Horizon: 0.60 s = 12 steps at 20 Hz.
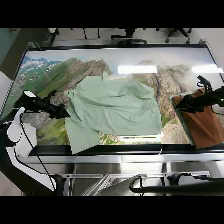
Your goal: Fold the shirts.
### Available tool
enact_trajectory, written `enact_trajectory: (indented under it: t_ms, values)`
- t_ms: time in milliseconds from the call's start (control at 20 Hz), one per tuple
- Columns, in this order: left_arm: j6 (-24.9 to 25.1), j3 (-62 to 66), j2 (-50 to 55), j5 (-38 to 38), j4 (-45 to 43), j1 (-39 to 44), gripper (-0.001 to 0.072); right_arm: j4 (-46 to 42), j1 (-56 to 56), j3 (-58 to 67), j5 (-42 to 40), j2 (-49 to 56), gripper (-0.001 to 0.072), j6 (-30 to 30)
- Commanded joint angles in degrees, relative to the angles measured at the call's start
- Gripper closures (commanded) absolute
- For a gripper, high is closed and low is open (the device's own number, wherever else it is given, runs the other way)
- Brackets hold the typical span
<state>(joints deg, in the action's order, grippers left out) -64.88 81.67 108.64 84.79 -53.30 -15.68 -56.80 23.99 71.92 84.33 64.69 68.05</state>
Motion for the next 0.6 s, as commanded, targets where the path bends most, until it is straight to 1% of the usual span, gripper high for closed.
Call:
enact_trajectory:
  t_ms: [0,50,100,150,300,550]
  values:
    - [-0.3,4.3,1.5,5.3,0.3,0.4,0.0688,0.0,-0.6,-5.4,0.0,0.0,0.0335,-0.8]
    - [-0.3,5.0,1.4,5.9,0.3,0.4,0.0688,-0.1,-1.1,-7.6,-0.3,0.0,0.0302,-0.8]
    - [-0.3,5.5,1.4,6.6,0.3,0.0,0.0688,0.0,-1.6,-10.5,-1.6,0.0,0.0227,-0.8]
    - [-0.3,5.8,1.4,7.5,0.3,-0.3,0.0688,-0.1,-2.2,-13.3,-3.6,0.0,0.0212,-1.1]
    - [-0.6,5.8,1.4,10.4,0.3,-1.4,0.0688,0.0,-3.5,-19.6,-10.5,1.1,0.0212,-2.4]
    - [-1.0,5.8,1.2,12.2,0.5,-2.2,0.0688,4.5,-7.7,-20.6,-11.1,6.4,0.0213,-5.2]
